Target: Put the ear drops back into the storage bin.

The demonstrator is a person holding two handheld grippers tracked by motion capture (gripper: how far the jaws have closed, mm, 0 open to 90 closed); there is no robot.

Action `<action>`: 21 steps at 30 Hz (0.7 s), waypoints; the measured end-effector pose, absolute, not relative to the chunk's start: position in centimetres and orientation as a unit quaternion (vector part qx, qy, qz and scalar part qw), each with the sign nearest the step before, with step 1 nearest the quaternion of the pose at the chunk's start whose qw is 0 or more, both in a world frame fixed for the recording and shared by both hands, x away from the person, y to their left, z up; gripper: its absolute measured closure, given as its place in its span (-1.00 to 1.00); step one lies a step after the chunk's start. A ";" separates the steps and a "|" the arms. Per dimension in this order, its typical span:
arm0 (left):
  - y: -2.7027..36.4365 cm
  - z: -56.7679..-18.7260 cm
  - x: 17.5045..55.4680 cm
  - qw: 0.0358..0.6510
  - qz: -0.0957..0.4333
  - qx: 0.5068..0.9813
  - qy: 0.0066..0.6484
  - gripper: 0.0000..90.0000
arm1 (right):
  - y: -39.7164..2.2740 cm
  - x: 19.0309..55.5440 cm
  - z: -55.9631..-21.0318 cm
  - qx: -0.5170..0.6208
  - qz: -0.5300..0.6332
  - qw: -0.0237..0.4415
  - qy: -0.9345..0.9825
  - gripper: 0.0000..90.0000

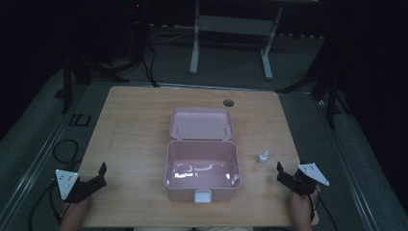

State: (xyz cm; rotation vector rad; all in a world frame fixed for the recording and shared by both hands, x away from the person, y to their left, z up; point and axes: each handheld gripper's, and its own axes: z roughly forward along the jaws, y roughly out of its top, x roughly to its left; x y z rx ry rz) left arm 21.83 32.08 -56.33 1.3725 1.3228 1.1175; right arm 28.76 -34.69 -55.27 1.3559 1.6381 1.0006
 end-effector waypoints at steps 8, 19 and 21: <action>32.1 -56.3 21.8 0.450 0.451 0.555 0.536 -0.98 | -34.2 29.1 -54.7 0.510 0.399 0.362 0.671 -0.76; 32.1 -56.3 21.8 0.450 0.450 0.555 0.535 -0.98 | -35.0 29.9 -53.9 0.525 0.358 0.276 0.721 -0.76; 32.1 -56.3 21.8 0.450 0.450 0.556 0.535 -0.98 | -35.2 29.9 -53.8 0.532 0.350 0.257 0.727 -0.76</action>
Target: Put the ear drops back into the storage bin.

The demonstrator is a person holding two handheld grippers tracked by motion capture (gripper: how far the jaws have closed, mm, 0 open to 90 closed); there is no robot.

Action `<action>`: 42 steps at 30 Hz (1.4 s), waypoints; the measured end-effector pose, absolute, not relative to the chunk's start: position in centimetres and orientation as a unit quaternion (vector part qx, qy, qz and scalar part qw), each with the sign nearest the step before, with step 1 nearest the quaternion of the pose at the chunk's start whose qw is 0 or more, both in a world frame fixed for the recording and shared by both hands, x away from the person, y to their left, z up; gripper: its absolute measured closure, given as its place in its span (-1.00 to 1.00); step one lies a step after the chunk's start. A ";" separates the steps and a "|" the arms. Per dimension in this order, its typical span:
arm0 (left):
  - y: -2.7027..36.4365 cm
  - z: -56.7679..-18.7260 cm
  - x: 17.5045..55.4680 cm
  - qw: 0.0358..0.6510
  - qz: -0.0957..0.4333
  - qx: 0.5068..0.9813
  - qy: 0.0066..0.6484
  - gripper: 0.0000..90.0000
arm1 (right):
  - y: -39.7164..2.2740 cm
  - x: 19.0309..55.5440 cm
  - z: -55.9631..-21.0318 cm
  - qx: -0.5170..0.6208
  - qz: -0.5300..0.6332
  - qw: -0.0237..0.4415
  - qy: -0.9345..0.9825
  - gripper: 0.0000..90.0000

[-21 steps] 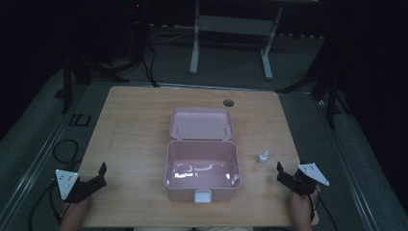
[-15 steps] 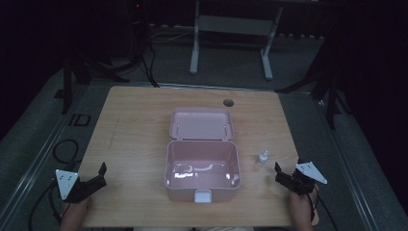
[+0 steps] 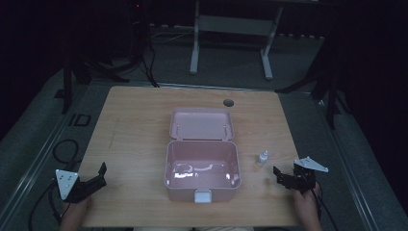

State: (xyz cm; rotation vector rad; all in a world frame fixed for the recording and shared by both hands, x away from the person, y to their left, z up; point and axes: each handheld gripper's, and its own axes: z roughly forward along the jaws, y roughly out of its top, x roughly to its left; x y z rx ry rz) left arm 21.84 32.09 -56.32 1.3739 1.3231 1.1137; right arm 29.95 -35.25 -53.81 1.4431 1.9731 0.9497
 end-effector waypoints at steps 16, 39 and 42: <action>32.1 -56.3 21.8 0.450 0.450 0.556 0.535 -0.98 | -35.0 31.0 -52.0 0.542 0.245 0.147 0.790 -0.76; 32.1 -56.3 21.8 0.450 0.450 0.556 0.535 -0.98 | -33.4 31.0 -50.6 0.467 0.072 0.013 0.881 -0.76; 32.1 -56.3 21.8 0.450 0.450 0.557 0.535 -0.98 | -33.1 31.0 -50.6 0.454 0.028 -0.005 0.891 -0.76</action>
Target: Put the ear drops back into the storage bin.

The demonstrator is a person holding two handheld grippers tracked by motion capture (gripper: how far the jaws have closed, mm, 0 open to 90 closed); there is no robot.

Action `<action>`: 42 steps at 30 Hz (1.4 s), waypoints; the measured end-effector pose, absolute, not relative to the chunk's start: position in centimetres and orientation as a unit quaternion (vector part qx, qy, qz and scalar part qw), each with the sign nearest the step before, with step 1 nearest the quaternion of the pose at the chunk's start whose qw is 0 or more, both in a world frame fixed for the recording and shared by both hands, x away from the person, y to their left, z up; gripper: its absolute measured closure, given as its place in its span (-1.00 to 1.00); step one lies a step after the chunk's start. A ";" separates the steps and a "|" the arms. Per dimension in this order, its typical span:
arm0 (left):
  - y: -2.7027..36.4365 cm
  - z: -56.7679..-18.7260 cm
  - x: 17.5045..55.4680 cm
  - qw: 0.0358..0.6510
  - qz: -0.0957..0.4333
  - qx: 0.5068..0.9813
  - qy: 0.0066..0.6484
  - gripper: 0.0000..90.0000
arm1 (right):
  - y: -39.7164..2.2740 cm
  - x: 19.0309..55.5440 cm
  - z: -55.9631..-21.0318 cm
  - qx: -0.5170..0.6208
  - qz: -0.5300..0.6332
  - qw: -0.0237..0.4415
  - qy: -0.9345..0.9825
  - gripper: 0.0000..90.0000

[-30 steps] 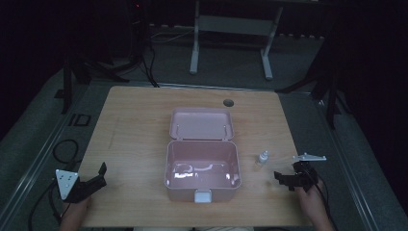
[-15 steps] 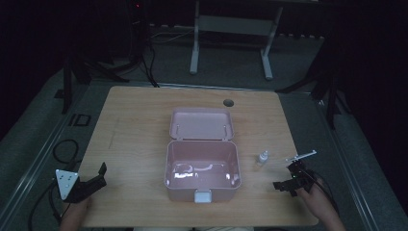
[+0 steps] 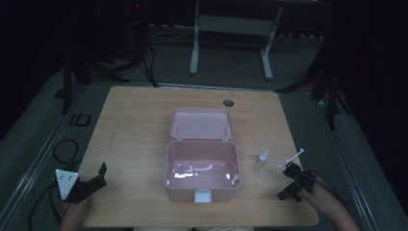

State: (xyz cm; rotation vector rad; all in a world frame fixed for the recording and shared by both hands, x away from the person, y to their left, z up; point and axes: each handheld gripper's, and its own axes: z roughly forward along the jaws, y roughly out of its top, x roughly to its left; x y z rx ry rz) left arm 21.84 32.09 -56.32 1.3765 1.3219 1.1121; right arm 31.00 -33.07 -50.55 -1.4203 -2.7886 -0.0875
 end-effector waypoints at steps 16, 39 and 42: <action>32.1 -56.3 21.9 0.450 0.449 0.557 0.534 -0.98 | -32.1 33.3 -49.8 -0.437 0.026 0.012 -0.899 -0.68; 32.1 -56.3 21.9 0.450 0.449 0.558 0.533 -0.98 | -29.3 37.9 -48.5 -0.436 0.008 0.042 -0.899 -0.73; 32.1 -56.3 21.9 0.451 0.448 0.558 0.533 -0.98 | -28.8 38.6 -48.5 -0.434 -0.001 0.047 -0.900 -0.73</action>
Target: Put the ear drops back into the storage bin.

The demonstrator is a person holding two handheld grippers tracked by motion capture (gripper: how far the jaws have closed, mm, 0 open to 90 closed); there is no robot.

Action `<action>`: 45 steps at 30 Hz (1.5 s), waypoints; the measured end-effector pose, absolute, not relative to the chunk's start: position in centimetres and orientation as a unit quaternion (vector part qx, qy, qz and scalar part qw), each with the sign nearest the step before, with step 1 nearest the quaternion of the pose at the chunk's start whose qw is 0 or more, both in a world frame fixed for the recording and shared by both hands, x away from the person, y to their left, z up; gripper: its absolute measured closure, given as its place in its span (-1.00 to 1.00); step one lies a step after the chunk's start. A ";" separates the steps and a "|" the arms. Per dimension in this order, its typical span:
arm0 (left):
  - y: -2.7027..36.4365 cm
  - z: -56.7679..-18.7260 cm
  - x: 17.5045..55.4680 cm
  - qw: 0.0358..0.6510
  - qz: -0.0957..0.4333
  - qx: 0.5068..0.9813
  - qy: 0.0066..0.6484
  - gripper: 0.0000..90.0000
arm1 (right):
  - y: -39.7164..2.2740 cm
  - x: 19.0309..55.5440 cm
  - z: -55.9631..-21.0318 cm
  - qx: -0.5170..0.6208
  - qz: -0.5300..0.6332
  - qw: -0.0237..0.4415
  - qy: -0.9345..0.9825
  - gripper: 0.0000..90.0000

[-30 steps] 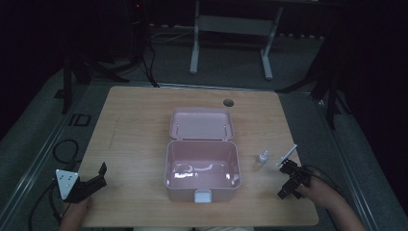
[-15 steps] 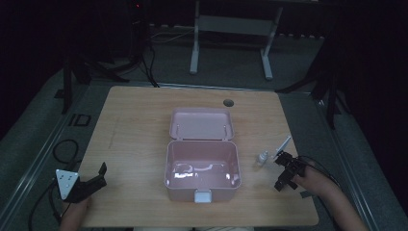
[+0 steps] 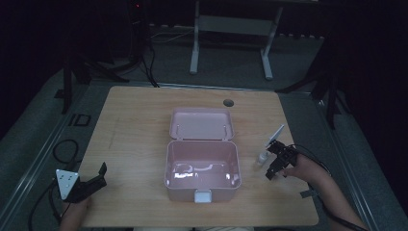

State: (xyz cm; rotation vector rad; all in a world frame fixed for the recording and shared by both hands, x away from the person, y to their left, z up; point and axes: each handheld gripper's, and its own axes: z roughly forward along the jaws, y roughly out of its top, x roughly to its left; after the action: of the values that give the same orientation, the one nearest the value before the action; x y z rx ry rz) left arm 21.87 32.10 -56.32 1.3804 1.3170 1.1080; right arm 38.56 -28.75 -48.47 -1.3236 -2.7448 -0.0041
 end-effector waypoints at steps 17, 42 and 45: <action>32.1 -56.3 21.9 0.452 0.447 0.560 0.531 -0.98 | -25.9 42.7 -48.4 -0.453 -0.003 0.041 -0.890 -0.52; 32.1 -56.3 21.9 0.452 0.447 0.561 0.530 -0.98 | -24.5 43.7 -50.2 -0.424 0.043 0.029 -0.904 0.32; 32.1 -56.3 21.9 0.452 0.447 0.560 0.530 -0.98 | -24.3 43.5 -50.2 -0.409 0.050 0.024 -0.911 0.32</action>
State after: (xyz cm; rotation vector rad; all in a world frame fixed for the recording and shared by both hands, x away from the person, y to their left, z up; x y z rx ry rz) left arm 21.86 32.09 -56.32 1.3843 1.3102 1.1048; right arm 43.49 -24.33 -50.19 -1.2644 -2.8180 0.1557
